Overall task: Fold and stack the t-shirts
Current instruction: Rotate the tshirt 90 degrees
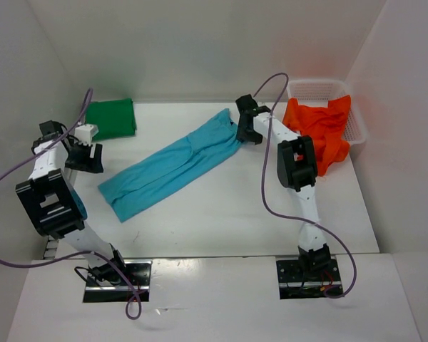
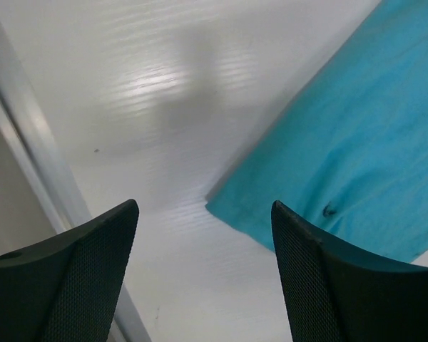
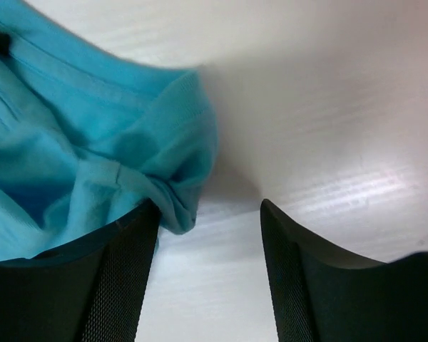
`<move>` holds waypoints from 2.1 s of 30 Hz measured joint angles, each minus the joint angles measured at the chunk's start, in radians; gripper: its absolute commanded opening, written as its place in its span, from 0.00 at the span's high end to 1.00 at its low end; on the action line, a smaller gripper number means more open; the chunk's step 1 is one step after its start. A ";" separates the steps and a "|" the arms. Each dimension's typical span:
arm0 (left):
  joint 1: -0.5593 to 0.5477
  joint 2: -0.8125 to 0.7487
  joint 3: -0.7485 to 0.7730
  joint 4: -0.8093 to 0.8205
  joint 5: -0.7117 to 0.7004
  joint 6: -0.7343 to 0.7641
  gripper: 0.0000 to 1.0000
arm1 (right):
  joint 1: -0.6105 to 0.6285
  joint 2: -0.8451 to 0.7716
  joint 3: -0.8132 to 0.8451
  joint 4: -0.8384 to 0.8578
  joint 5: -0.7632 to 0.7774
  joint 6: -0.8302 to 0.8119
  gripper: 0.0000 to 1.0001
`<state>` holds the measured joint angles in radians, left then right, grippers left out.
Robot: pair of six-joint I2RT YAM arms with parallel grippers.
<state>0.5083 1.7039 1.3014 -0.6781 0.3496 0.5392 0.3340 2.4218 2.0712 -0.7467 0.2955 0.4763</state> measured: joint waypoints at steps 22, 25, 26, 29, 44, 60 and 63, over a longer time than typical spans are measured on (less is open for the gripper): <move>-0.063 0.080 -0.197 0.118 -0.066 0.141 0.64 | -0.079 0.179 0.322 -0.049 -0.225 -0.018 1.00; -0.140 0.045 -0.241 0.091 -0.063 0.197 0.67 | -0.089 0.320 0.575 -0.056 -0.241 -0.048 1.00; -0.186 0.027 -0.262 0.085 -0.071 0.221 0.67 | -0.090 0.344 0.619 -0.070 -0.247 -0.052 1.00; -0.324 -0.023 -0.319 0.045 -0.091 0.275 0.67 | -0.100 0.394 0.708 -0.075 -0.273 -0.068 1.00; -0.580 -0.090 -0.374 -0.197 -0.117 0.346 0.57 | -0.124 0.424 0.957 -0.005 -0.341 -0.105 0.00; -0.388 -0.300 -0.388 -0.176 -0.145 0.153 0.31 | 0.376 -0.667 -0.442 -0.060 -0.022 0.072 0.00; -0.294 -0.327 -0.388 -0.152 -0.116 0.121 0.25 | 0.509 -0.916 -0.718 -0.031 -0.097 0.209 0.00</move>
<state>0.2138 1.3769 0.9138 -0.8303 0.2337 0.6605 0.8433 1.5063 1.3537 -0.7773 0.1989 0.6849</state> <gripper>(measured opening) 0.719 0.999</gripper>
